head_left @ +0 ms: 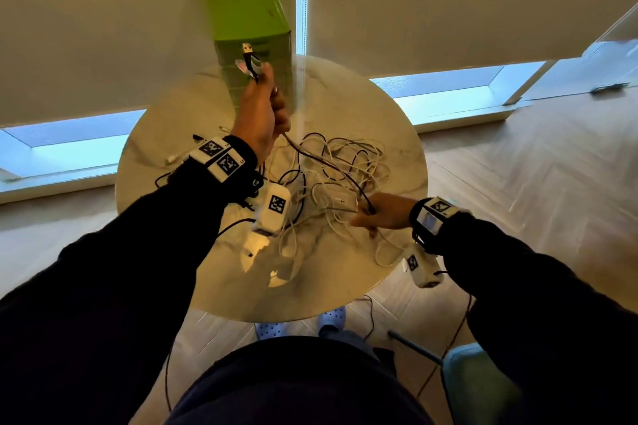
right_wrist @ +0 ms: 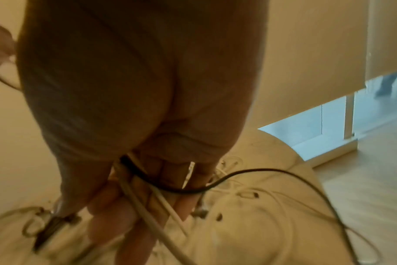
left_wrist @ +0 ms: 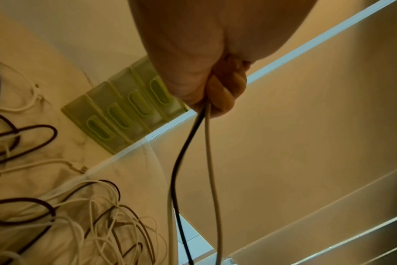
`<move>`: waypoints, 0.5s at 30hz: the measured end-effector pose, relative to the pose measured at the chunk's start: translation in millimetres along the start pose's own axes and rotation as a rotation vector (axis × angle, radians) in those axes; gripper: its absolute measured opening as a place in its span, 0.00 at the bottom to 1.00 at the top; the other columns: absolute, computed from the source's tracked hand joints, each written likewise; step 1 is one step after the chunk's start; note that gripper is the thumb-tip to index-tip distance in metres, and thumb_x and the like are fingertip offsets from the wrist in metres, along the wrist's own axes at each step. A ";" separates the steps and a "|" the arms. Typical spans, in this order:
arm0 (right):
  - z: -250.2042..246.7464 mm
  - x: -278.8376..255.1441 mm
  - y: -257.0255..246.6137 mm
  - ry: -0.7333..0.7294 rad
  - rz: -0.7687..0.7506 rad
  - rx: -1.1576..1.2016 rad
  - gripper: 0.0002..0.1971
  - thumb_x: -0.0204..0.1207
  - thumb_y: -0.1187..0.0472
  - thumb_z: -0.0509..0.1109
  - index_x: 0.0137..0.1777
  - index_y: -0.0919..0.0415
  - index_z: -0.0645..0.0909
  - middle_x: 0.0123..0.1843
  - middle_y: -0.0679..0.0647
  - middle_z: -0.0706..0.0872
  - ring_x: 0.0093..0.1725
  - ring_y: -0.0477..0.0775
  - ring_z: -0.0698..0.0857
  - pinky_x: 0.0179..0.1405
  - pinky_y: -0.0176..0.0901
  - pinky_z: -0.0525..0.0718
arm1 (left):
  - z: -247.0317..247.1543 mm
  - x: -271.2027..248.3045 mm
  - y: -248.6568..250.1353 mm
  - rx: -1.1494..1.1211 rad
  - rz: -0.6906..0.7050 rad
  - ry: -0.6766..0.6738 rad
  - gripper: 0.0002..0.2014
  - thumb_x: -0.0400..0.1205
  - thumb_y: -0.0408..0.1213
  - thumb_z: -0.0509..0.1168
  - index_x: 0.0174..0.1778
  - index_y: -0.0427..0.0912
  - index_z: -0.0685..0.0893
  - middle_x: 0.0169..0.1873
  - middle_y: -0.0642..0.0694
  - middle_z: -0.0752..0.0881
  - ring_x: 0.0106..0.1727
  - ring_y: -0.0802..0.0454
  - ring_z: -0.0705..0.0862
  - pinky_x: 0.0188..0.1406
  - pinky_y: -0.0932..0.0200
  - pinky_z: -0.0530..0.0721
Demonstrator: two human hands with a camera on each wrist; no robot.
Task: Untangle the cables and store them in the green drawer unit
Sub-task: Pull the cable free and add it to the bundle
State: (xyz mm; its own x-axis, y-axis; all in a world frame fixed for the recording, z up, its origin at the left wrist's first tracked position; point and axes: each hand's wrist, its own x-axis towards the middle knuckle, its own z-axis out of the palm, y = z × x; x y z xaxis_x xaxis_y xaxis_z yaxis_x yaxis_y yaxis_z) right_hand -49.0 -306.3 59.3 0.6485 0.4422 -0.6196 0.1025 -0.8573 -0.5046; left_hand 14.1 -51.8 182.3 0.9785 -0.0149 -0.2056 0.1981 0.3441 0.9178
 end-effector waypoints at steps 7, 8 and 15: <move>-4.1 3.2 -4.7 0.195 0.039 0.060 0.25 0.87 0.41 0.54 0.36 0.60 0.71 0.26 0.54 0.74 0.28 0.54 0.74 0.34 0.46 0.72 | -5.5 -6.1 -27.9 0.463 0.029 -0.078 0.16 0.92 0.48 0.54 0.38 0.50 0.74 0.25 0.54 0.68 0.24 0.57 0.65 0.25 0.59 0.65; -7.8 3.4 -7.8 0.214 0.033 0.083 0.25 0.86 0.40 0.54 0.37 0.59 0.70 0.27 0.55 0.73 0.29 0.54 0.74 0.34 0.47 0.73 | -4.6 -7.1 -35.1 0.556 0.031 -0.125 0.13 0.91 0.48 0.56 0.44 0.50 0.79 0.27 0.56 0.71 0.23 0.59 0.68 0.25 0.61 0.66; -26.5 -11.7 -32.7 0.230 -0.067 0.127 0.24 0.88 0.46 0.56 0.44 0.68 0.75 0.29 0.53 0.73 0.27 0.49 0.71 0.33 0.42 0.72 | 14.4 -16.4 -65.4 1.062 0.039 -0.653 0.28 0.80 0.38 0.72 0.77 0.53 0.74 0.29 0.55 0.73 0.29 0.61 0.73 0.32 0.66 0.71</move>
State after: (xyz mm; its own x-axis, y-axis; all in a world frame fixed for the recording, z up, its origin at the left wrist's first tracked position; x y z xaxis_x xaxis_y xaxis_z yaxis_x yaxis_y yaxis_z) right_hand -39.9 -290.5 99.0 0.7996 0.4125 -0.4365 0.0649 -0.7820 -0.6199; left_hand -14.1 -87.6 130.5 0.7699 -0.5896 -0.2442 -0.1808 -0.5686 0.8025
